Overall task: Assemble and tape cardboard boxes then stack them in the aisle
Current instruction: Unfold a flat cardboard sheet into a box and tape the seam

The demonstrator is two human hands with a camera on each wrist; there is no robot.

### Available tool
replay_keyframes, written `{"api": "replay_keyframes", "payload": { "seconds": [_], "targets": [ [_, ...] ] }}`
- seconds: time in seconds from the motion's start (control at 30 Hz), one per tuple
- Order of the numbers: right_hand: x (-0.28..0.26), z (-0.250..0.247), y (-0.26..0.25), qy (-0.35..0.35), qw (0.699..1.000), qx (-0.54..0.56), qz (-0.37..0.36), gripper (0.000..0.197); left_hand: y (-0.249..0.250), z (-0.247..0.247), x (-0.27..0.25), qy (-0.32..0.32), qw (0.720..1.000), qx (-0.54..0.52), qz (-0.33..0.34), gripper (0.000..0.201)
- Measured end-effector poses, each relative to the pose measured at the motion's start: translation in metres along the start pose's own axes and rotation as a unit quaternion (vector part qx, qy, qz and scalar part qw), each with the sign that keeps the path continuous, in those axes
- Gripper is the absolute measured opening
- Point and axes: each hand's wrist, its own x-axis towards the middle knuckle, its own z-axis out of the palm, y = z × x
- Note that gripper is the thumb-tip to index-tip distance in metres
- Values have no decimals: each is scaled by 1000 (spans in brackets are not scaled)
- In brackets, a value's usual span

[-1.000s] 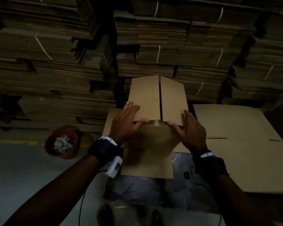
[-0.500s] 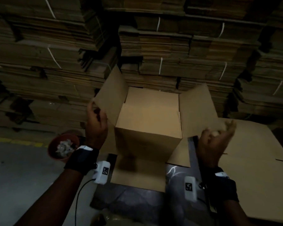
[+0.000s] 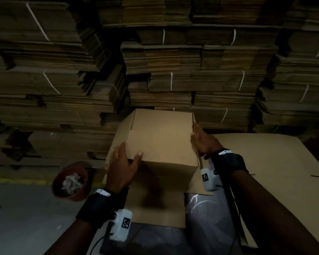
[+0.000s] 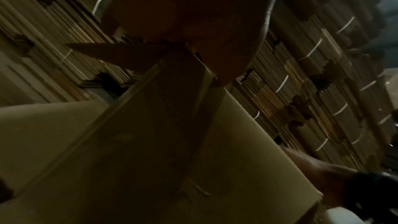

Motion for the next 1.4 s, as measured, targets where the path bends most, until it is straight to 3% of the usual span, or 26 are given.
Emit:
{"api": "replay_keyframes", "payload": {
  "seconds": [0.3,0.43,0.5,0.67,0.8,0.9,1.0,1.07,1.13,1.17,1.27,1.33,1.4],
  "targets": [
    [-28,17,18,35,996,81,33,65,-15,-20,38,-24,999,23,19,88],
    [-51,17,35,54,998,-12,22,74,-3,-31,60,27,999,35,-3,63],
    [-62,15,41,70,996,-62,0,68,7,-36,73,48,998,26,19,58],
    [-77,18,40,99,981,-152,-72,46,33,-33,119,11,1000,-9,21,30],
    [-82,22,24,150,962,-206,-100,37,55,-33,132,-16,995,22,100,31],
    [-82,30,16,167,950,-228,-131,42,71,-29,124,-113,973,80,184,47],
    [-79,30,6,123,955,-230,-141,44,86,-20,102,-218,896,235,308,67],
    [-75,24,-1,79,960,-227,-143,47,97,-12,84,-270,831,325,362,63],
    [-69,17,-6,28,967,-212,-136,57,105,-4,73,-293,785,378,392,50],
    [-64,13,-7,2,971,-203,-129,67,107,-3,72,-291,780,382,402,43],
    [-51,5,-13,-66,974,-190,-106,92,113,-9,74,-262,804,346,408,36],
    [-48,4,-20,-97,973,-187,-94,95,119,-18,73,-236,817,317,419,34],
    [-49,10,-30,-105,976,-170,-85,86,126,-30,70,-210,831,291,425,29]
  ]
}}
